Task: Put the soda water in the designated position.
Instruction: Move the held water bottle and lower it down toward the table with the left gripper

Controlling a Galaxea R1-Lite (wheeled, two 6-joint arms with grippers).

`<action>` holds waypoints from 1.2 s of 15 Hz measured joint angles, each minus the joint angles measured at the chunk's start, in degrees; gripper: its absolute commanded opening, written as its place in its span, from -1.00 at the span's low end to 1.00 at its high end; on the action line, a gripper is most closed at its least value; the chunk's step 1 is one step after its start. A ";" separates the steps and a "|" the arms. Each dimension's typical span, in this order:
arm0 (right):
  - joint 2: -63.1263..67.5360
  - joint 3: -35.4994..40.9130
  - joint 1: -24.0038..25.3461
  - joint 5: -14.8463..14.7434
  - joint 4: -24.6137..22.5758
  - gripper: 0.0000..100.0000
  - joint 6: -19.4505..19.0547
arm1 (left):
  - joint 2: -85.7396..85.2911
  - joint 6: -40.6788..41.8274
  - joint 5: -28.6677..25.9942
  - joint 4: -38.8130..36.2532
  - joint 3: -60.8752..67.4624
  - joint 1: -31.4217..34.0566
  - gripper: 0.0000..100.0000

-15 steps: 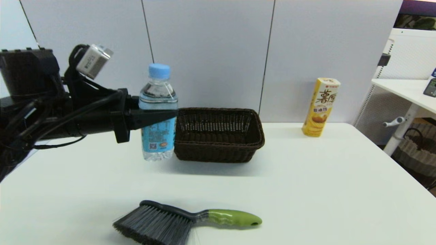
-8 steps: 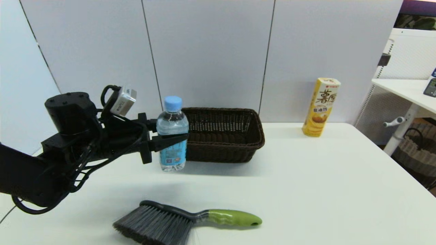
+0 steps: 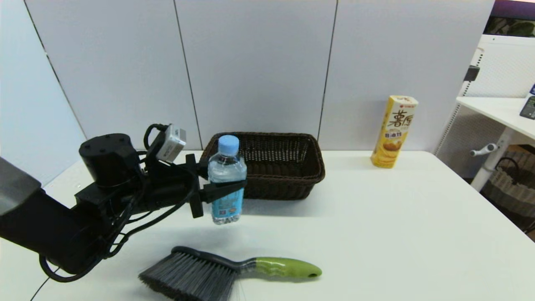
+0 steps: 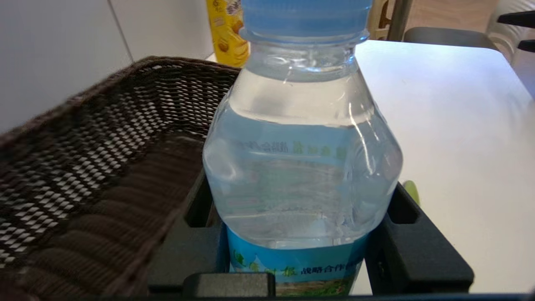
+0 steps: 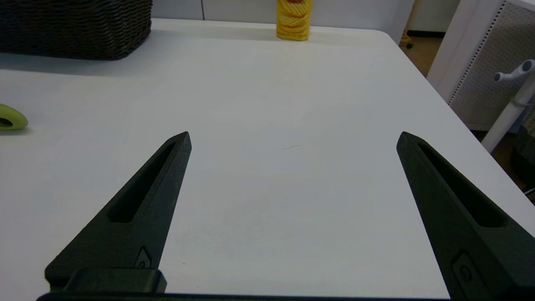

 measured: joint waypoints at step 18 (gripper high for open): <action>0.00 -0.02 -0.02 0.00 0.02 1.00 -0.02 | 9.98 -6.47 6.57 -12.01 1.11 -7.85 -1.00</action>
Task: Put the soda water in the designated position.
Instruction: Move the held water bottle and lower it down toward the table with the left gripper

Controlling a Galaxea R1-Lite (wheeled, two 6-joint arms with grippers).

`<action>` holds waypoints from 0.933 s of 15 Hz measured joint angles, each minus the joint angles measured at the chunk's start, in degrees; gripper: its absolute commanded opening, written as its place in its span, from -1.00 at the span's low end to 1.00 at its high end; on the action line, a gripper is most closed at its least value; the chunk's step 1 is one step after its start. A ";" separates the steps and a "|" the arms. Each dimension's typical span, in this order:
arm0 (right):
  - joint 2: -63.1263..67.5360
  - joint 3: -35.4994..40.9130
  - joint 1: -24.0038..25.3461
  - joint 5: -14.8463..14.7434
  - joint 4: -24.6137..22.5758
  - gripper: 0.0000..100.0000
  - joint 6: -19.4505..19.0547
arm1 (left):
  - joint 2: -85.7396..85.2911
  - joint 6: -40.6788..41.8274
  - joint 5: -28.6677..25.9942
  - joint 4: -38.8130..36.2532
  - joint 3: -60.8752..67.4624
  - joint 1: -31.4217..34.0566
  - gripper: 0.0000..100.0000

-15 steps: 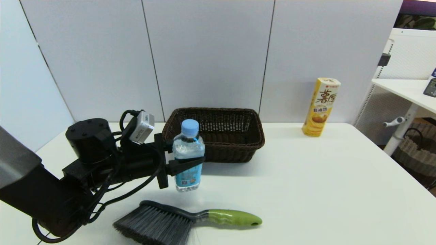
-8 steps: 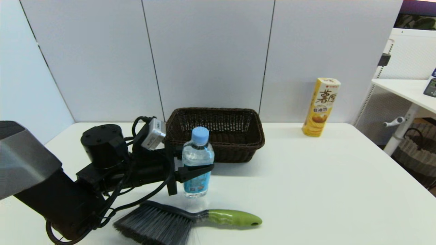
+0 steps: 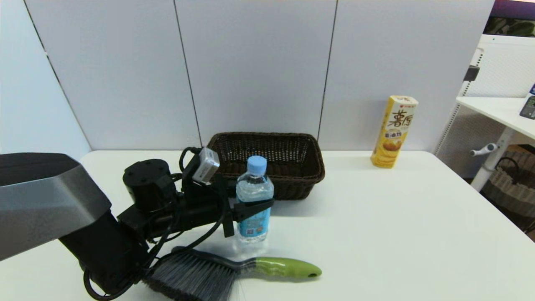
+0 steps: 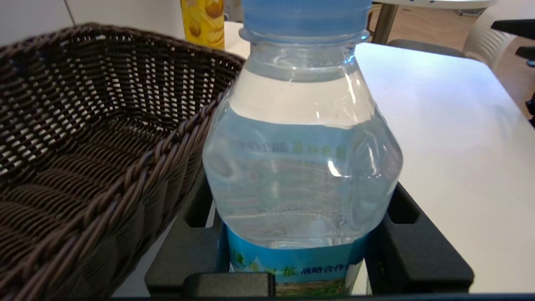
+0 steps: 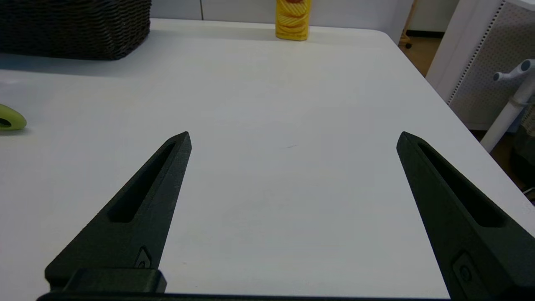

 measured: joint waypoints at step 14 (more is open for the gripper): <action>0.00 0.02 0.02 0.05 0.00 1.00 0.02 | 3.08 0.89 0.13 0.02 -0.09 -0.34 1.00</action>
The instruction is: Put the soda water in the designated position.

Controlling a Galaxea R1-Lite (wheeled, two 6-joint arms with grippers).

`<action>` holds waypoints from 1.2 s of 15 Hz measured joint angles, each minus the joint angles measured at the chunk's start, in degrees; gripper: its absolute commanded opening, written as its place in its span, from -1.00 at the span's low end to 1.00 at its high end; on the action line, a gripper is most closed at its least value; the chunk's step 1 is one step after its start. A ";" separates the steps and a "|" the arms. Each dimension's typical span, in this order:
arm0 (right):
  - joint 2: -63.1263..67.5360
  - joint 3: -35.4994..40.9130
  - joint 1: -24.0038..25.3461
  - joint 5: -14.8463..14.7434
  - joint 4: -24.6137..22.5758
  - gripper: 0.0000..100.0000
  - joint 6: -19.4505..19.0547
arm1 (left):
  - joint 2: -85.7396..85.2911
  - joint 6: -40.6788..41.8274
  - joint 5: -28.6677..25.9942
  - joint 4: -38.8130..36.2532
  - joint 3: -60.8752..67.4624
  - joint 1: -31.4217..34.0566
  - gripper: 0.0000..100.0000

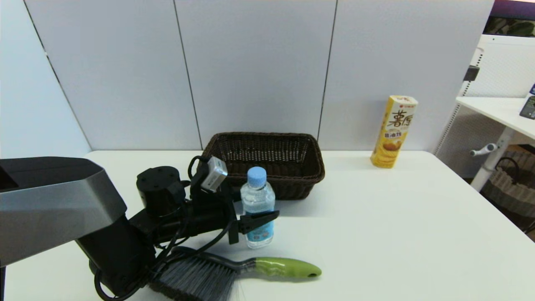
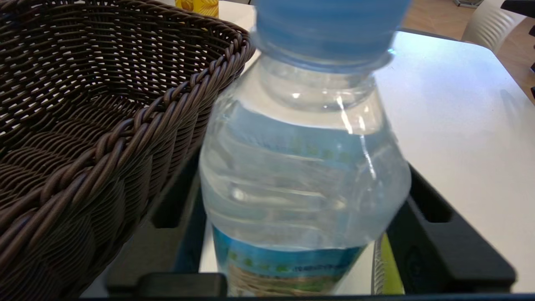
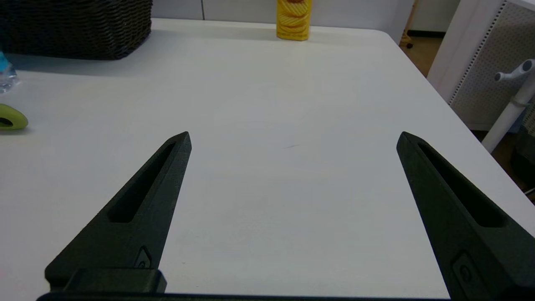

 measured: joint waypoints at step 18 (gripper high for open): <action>0.00 0.00 0.00 -0.05 0.00 1.00 0.00 | -47.17 1.51 33.93 65.63 -17.27 12.68 1.00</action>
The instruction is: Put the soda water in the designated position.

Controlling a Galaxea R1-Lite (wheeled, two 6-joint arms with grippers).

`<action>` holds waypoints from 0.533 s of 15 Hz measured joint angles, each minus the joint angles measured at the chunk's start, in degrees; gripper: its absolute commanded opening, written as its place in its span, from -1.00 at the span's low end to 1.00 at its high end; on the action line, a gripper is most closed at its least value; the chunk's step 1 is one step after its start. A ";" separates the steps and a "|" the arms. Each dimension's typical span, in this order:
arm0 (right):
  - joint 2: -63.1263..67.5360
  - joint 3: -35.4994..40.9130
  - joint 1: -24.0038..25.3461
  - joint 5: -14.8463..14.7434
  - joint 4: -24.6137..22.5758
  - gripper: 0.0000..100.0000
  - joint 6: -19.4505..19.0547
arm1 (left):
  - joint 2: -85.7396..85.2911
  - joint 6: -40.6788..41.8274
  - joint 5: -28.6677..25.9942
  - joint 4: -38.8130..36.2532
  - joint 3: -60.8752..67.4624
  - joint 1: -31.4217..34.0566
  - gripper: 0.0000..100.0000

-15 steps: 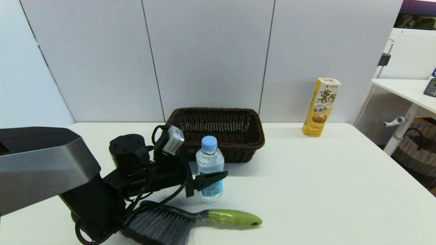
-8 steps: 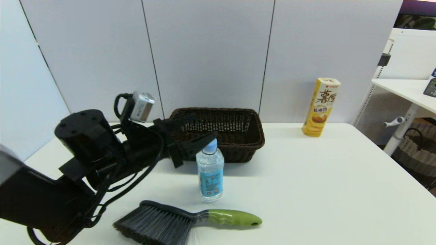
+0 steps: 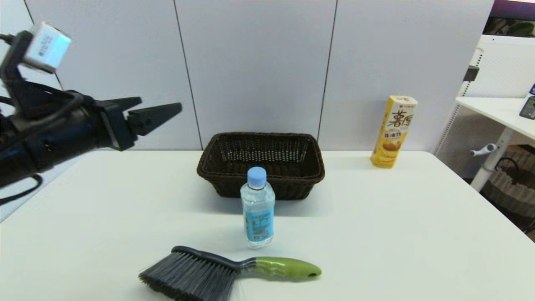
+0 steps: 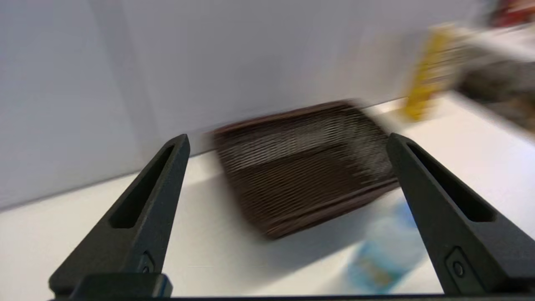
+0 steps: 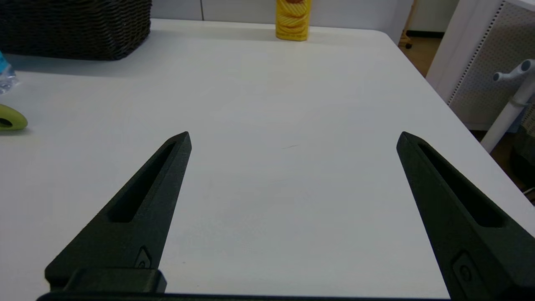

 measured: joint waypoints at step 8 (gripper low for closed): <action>0.00 0.00 -0.02 0.02 0.02 1.00 -0.02 | -20.77 3.52 3.04 12.68 18.87 15.38 1.00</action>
